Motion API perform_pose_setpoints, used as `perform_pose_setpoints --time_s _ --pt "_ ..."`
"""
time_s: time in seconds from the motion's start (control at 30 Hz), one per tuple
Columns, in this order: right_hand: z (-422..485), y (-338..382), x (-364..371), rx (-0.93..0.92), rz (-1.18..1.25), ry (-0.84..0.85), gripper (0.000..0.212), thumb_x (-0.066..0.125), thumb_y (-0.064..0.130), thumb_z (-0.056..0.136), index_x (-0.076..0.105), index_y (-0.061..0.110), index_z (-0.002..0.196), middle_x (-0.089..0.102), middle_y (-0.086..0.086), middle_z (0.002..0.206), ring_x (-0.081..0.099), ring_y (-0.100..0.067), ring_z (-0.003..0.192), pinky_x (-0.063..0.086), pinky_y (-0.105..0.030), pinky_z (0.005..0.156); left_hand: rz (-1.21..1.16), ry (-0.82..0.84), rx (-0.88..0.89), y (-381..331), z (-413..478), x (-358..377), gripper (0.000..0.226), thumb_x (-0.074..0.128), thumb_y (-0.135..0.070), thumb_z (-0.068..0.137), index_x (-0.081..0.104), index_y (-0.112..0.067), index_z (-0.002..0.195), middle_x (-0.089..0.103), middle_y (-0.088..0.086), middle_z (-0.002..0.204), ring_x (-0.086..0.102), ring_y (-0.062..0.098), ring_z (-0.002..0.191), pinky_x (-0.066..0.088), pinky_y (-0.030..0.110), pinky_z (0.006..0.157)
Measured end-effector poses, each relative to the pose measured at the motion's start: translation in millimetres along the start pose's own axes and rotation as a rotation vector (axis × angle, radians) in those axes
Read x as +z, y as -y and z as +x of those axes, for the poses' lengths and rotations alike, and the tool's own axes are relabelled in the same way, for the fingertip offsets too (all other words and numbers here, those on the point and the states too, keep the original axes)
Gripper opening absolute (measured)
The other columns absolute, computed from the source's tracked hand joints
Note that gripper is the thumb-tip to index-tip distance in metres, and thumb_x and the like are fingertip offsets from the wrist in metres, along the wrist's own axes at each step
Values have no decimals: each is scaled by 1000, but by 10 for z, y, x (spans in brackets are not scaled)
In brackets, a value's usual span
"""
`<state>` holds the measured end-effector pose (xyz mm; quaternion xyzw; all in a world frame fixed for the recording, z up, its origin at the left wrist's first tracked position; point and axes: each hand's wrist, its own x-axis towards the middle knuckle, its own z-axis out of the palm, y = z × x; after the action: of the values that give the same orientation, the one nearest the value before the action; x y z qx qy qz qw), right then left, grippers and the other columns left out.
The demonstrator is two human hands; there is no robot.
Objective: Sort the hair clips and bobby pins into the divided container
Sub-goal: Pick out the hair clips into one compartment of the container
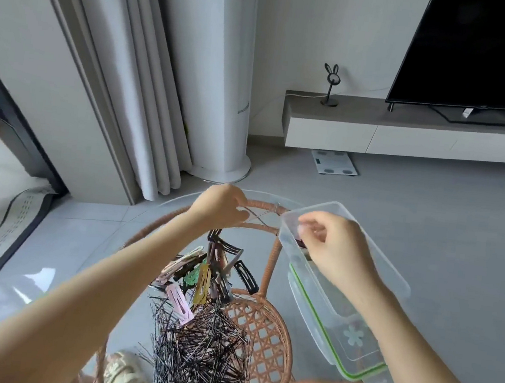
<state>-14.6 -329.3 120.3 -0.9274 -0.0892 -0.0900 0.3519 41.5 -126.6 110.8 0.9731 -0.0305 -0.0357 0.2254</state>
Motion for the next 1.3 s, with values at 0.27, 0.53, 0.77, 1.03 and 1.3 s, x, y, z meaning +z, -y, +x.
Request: perform_pose_setpoints --time_s 0.27,0.53,0.77,1.03,1.3 --pt "110 115 1061 -86 -368 666 75 50 2 75 25 30 140 34 -7 143 35 -31 126 29 -56 106 -26 326 -266 961 -580 -19 54 66 -28 82 47 -18 132 50 9 133 70 28 91 61 35 71" --pt "246 183 1304 -122 -185 691 52 57 -1 79 50 22 125 53 -5 118 52 -21 102 42 -26 75 63 337 -275 947 -548 160 40 68 -26 81 63 -9 116 67 9 105 67 22 65 59 34 64" --pt "124 -13 1295 -208 -241 530 16 52 8 87 56 24 85 63 4 85 57 -20 82 46 -46 85 138 344 -317 1030 -491 145 29 65 -29 81 70 -8 100 74 6 85 72 22 72 59 29 67" --pt "133 -34 1396 -517 -521 425 54 37 -10 84 48 25 123 62 -6 98 59 -31 88 50 -48 78 111 240 -388 1014 -502 -42 34 61 -28 83 48 -16 53 46 1 52 62 10 58 34 15 37" --pt "141 14 1284 -682 -740 304 13 59 3 79 64 15 83 64 0 68 62 -20 56 42 -27 46 -254 202 -484 907 -595 -297 27 64 -20 84 54 -2 65 44 4 54 45 18 48 45 26 47"
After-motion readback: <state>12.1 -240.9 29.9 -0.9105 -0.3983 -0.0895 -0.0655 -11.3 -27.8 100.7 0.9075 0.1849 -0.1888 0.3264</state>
